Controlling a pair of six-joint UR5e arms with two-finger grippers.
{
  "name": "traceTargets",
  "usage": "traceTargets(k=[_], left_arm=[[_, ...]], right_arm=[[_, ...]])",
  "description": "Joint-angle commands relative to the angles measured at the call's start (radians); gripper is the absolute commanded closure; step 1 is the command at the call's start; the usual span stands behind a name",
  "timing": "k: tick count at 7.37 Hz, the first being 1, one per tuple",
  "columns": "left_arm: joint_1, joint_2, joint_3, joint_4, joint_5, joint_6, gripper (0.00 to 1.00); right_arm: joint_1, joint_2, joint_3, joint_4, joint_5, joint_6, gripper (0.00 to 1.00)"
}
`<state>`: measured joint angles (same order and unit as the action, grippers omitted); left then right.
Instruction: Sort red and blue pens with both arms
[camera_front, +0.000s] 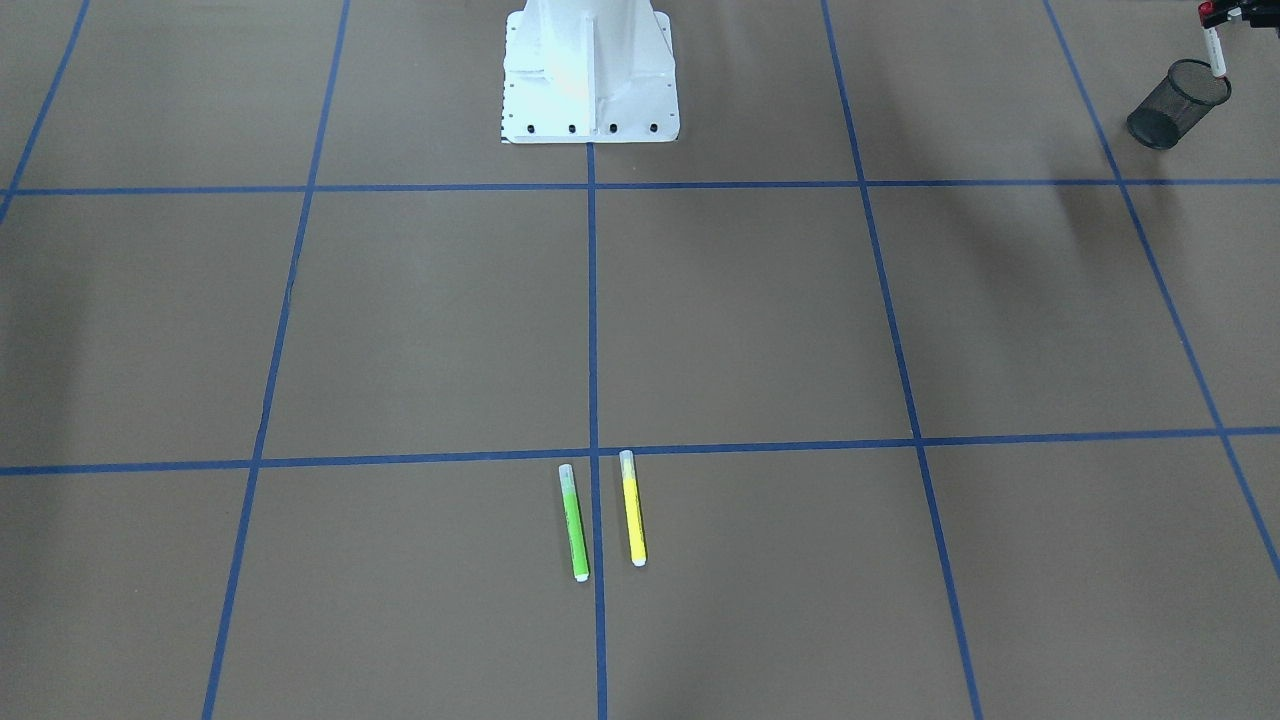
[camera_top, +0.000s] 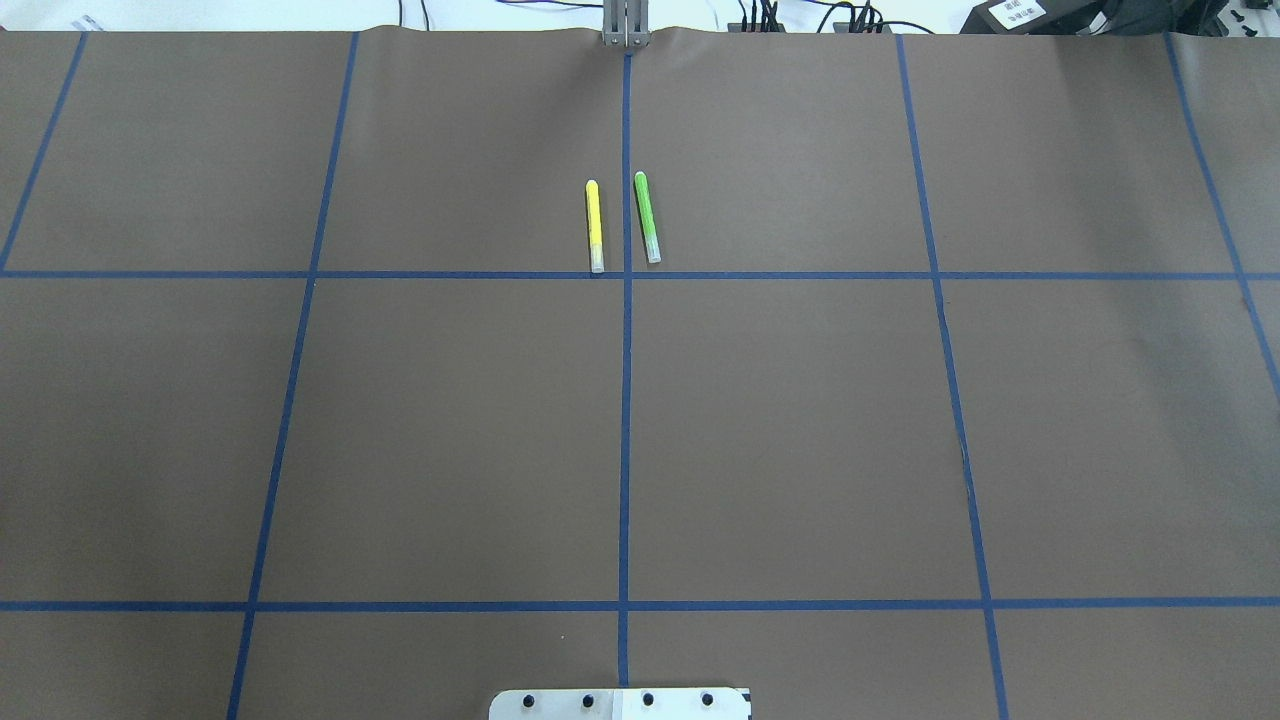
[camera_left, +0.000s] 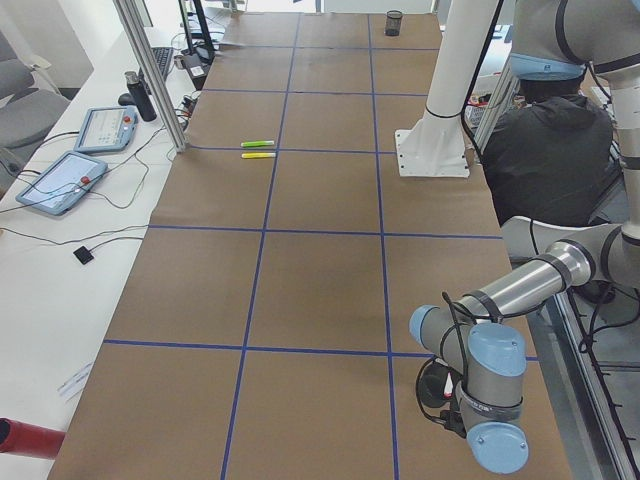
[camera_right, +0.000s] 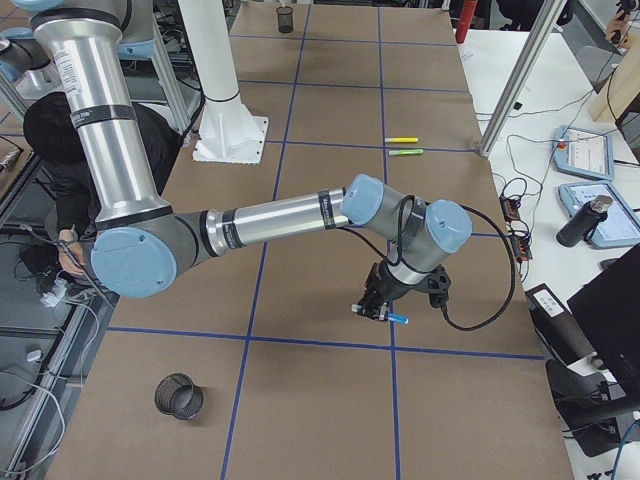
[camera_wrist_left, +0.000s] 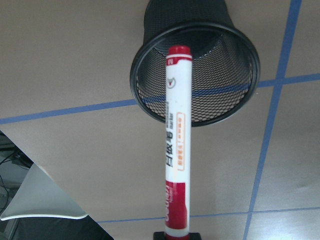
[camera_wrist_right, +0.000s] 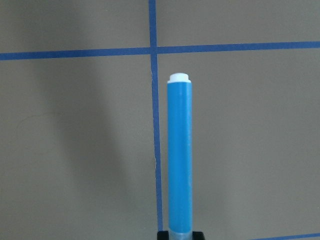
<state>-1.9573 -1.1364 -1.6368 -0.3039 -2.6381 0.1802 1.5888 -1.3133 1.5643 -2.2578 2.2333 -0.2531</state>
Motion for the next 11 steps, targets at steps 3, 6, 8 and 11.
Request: traceTargets(k=[3, 6, 8, 11], left_arm=[[0.001, -0.003, 0.008, 0.031, -0.048, 0.001, 0.0], [0.001, -0.095, 0.002, -0.033, -0.075, -0.005, 0.0], [0.003, -0.176, 0.005, -0.156, -0.077, -0.012, 0.0], [0.003, -0.266, 0.014, -0.473, -0.071, -0.012, 0.0]], right_arm=[[0.017, -0.02, 0.003, -0.005, -0.004, -0.001, 1.0], [0.028, -0.081, 0.083, -0.124, -0.011, -0.021, 1.0], [0.028, -0.075, 0.092, -0.266, -0.018, -0.021, 1.0], [0.077, -0.08, 0.111, -0.37, -0.119, -0.085, 1.0]])
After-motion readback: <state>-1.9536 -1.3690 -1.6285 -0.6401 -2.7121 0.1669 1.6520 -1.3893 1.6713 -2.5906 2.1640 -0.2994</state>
